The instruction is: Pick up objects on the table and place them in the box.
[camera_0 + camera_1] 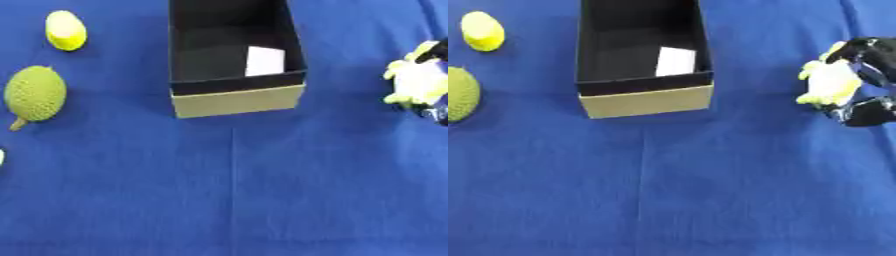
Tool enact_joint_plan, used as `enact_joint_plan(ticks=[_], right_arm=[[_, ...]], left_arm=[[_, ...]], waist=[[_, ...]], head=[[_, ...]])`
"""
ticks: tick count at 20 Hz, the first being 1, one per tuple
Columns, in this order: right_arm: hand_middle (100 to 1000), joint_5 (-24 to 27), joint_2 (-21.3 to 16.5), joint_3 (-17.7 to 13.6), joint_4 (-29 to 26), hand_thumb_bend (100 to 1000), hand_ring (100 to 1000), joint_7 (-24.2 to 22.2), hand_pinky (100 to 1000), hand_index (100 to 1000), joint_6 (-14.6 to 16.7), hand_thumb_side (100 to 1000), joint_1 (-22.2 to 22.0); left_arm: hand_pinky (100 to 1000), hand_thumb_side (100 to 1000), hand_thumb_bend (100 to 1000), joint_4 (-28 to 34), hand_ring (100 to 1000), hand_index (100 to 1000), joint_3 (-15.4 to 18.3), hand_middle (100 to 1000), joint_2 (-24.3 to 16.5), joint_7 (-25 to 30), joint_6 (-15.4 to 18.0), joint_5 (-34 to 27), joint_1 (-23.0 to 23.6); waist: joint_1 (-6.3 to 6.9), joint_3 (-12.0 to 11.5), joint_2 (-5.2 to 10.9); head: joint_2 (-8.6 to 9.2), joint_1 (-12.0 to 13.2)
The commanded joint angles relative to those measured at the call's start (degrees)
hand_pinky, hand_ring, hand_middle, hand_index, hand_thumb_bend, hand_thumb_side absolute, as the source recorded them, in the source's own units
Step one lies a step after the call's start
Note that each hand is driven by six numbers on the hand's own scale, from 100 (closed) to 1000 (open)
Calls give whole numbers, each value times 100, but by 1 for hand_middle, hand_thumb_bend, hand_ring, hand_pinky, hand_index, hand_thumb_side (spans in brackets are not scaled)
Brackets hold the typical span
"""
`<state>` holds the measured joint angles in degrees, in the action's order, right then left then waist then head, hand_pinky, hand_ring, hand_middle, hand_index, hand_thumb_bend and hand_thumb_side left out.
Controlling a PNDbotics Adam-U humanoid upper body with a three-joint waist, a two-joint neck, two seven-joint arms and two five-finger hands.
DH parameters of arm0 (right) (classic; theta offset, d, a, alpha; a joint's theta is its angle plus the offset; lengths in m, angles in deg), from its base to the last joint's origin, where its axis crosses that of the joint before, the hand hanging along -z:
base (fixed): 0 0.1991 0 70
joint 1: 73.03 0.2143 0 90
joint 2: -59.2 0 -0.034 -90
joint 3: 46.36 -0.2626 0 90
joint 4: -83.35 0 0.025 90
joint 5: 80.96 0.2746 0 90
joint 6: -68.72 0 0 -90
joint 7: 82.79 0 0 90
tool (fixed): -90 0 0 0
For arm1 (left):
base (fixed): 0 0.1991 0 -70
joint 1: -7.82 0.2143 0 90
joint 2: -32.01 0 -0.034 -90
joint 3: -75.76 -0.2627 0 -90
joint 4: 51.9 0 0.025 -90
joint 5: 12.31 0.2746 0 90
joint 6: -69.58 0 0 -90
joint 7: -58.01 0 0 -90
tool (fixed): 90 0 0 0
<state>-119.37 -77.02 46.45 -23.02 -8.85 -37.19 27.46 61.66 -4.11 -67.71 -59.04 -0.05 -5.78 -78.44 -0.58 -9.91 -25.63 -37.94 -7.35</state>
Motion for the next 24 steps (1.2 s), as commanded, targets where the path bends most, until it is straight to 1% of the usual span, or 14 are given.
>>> enact_joint_plan(ticks=[1, 5, 7, 8, 9, 10, 13, 14, 19, 21, 22, 24], right_arm=[[818, -51, -119, -166, 75, 424, 892, -16, 881, 851, 87, 256, 11], [821, -114, -96, -155, 171, 425, 892, -92, 884, 853, 223, 269, 42], [813, -189, -72, -115, 216, 428, 886, -130, 880, 841, 257, 294, 73], [795, -224, -58, -93, 231, 433, 878, -131, 876, 796, 263, 336, 86], [775, -243, -40, -75, 236, 435, 870, -104, 871, 770, 257, 342, 104], [754, -241, -19, -60, 231, 439, 860, -48, 866, 757, 239, 351, 122], [692, -169, 24, -18, 188, 443, 819, 175, 848, 695, 184, 328, 155], [677, -142, 30, -1, 174, 445, 806, 257, 847, 681, 163, 338, 158], [626, -255, 41, 58, 128, 444, 762, 580, 836, 640, 30, 361, 157], [617, -270, 57, 68, 60, 444, 757, 670, 834, 633, -7, 359, 152], [616, -258, 62, 70, 16, 445, 756, 695, 833, 633, -21, 368, 146], [623, -191, 66, 61, -134, 452, 759, 711, 834, 644, -44, 453, 137]], left_arm=[[797, 610, 100, 103, 545, 809, 95, 552, -84, -67, 6, 47, 21], [797, 610, 100, 103, 544, 809, 73, 552, -81, -60, -16, 41, 2], [797, 610, 100, 103, 543, 809, 56, 552, -83, -44, -21, 31, -15], [797, 610, 100, 103, 543, 809, 48, 552, -85, -35, -25, 25, -23], [797, 610, 100, 103, 543, 809, 42, 552, -85, -26, -27, 20, -26], [797, 610, 100, 103, 543, 809, 40, 552, -85, -21, -29, 15, -29], [797, 611, 100, 103, 543, 809, 35, 551, -88, -12, -29, 3, -37], [797, 610, 100, 103, 543, 809, 32, 551, -89, -8, -29, -1, -43], [797, 609, 100, 103, 542, 809, 27, 551, -109, 7, -32, -12, -55], [797, 609, 100, 103, 542, 809, 29, 551, -111, 7, -33, -15, -52], [797, 608, 100, 103, 542, 809, 31, 550, -111, 8, -35, -17, -49], [797, 607, 100, 103, 543, 809, 37, 551, -113, 6, -38, -20, -40]], waist=[[0, -5, 88], [-2, -22, 65], [0, -43, 51], [2, -53, 45], [7, -66, 39], [9, -76, 34], [5, -88, 27], [1, -89, 27], [-16, -86, 53], [-23, -82, 75], [-26, -79, 84], [-31, -61, 118]], head=[[96, -25], [125, -45], [141, -62], [147, -70], [150, -78], [148, -86], [141, -100], [141, -103], [126, -102], [120, -96], [117, -92], [100, -80]])
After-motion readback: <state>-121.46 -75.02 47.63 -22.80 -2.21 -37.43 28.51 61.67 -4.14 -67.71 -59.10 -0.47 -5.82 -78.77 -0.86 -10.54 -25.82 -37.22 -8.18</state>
